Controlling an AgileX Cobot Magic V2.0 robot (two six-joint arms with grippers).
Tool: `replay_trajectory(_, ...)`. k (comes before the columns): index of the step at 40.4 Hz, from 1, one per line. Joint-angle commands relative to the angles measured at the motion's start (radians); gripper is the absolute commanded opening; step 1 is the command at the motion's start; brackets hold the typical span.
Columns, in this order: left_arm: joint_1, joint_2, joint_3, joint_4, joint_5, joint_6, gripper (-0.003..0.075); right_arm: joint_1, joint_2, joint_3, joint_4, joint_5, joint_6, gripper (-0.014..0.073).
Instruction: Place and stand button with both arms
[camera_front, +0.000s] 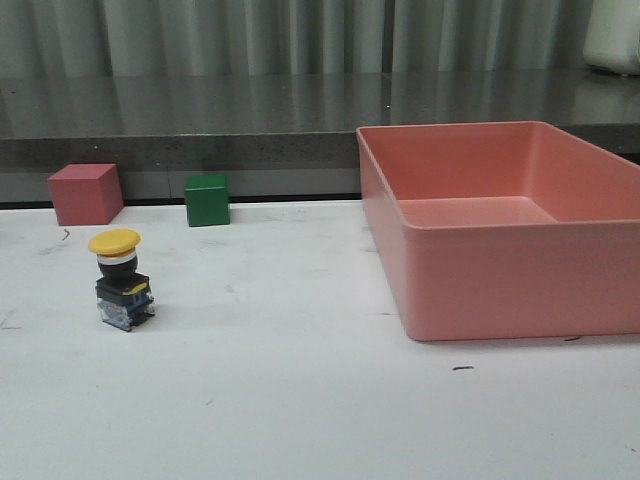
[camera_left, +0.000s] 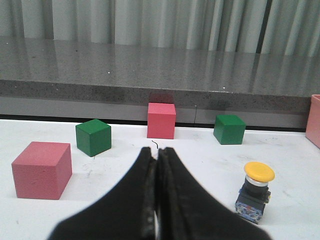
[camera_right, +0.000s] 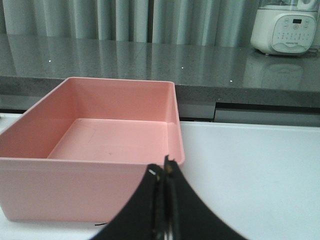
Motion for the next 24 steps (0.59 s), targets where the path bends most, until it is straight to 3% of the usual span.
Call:
replay_trajectory(1,-0.005,-0.024,0.008,-0.008,-0.087,0.002,-0.002,-0.013,-0.02,-0.003,-0.078,-0.097,0.142,-0.0069)
replay_trajectory(24,-0.005,-0.024,0.008,-0.008,-0.087,0.002,-0.002,-0.013,-0.02,-0.003,-0.078,-0.109,0.144,-0.0069)
